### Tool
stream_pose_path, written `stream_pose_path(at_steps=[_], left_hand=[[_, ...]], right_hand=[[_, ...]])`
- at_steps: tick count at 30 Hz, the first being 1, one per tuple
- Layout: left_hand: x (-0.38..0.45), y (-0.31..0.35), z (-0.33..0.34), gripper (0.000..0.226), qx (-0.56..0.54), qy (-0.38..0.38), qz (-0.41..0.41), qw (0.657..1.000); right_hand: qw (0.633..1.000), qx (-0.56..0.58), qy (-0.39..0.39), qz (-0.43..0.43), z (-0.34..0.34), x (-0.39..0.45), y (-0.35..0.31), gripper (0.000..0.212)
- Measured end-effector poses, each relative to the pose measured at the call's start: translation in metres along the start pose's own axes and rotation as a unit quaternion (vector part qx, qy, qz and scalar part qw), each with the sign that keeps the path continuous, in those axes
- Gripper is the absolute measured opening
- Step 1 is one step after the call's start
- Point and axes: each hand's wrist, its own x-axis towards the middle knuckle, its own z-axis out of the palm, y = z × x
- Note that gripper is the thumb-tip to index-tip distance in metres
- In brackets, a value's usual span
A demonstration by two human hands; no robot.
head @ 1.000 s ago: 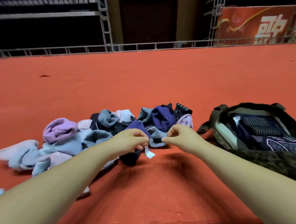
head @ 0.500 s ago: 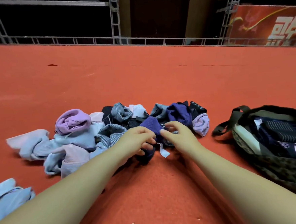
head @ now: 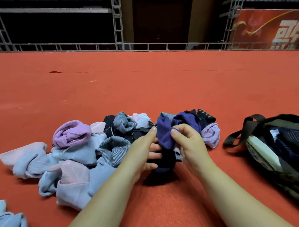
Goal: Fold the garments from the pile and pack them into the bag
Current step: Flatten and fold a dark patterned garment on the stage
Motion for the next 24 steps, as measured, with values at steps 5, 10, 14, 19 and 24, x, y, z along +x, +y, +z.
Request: stream_pose_path(at_steps=[5,10,14,19,24], left_hand=[[0.02,-0.007,0.013,0.05,-0.206,-0.021,-0.053,0.977],[0.033,-0.017,0.017,0.051,-0.285,-0.012,0.043,0.958],[0.028,-0.025,0.013,0.023,-0.117,-0.028,0.124,0.985],[0.018,-0.033,0.017,0.02,0.028,-0.115,0.225,0.967],[0.022,-0.029,0.013,0.021,-0.016,0.018,0.261,0.965]], right_hand=[[0.997,0.011,-0.081,-0.004,-0.014,-0.001,0.021,0.042],[0.984,0.018,-0.178,0.004,-0.023,-0.003,0.023,0.051],[0.999,0.024,0.01,-0.048,-0.033,0.001,0.028,0.052],[0.995,0.017,-0.09,0.04,-0.034,-0.002,0.028,0.082],[0.987,0.03,-0.103,0.122,-0.024,-0.009,0.029,0.052]])
